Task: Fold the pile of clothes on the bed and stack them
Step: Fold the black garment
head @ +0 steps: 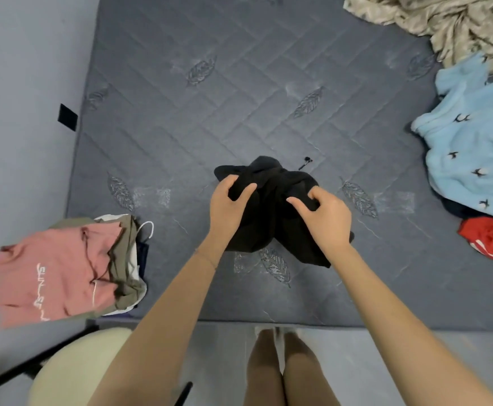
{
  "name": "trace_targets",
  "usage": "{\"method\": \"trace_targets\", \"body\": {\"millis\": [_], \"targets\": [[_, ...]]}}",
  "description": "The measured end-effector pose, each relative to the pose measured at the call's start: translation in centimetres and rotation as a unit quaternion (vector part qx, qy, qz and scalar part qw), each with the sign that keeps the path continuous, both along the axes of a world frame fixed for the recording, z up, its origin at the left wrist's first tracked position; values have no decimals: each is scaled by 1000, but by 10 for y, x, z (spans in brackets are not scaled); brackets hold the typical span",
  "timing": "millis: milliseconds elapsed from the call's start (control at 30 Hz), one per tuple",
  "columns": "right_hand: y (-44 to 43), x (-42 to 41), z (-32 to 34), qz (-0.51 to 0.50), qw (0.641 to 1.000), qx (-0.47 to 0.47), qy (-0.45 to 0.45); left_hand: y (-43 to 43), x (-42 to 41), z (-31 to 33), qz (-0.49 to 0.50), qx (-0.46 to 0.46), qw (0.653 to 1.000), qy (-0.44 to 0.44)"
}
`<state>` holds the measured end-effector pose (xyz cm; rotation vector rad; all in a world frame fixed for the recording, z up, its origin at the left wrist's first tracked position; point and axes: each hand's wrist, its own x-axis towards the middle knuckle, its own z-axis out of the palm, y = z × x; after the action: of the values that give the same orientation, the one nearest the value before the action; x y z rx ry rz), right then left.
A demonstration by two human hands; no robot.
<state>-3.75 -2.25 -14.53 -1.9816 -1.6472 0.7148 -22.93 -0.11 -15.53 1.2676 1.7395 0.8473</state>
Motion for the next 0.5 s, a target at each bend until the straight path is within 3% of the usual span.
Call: {"method": "trace_targets", "body": {"millis": [233, 333, 500], "targets": [[-21, 18, -74, 47, 982, -180, 9, -24, -8, -68, -94, -234, 961, 117], [-15, 27, -97, 42, 972, -227, 44, -27, -7, -85, -60, -229, 958, 162], [18, 34, -119, 72, 980, -183, 24, -12, 1, -108, 21, -238, 953, 186]]}}
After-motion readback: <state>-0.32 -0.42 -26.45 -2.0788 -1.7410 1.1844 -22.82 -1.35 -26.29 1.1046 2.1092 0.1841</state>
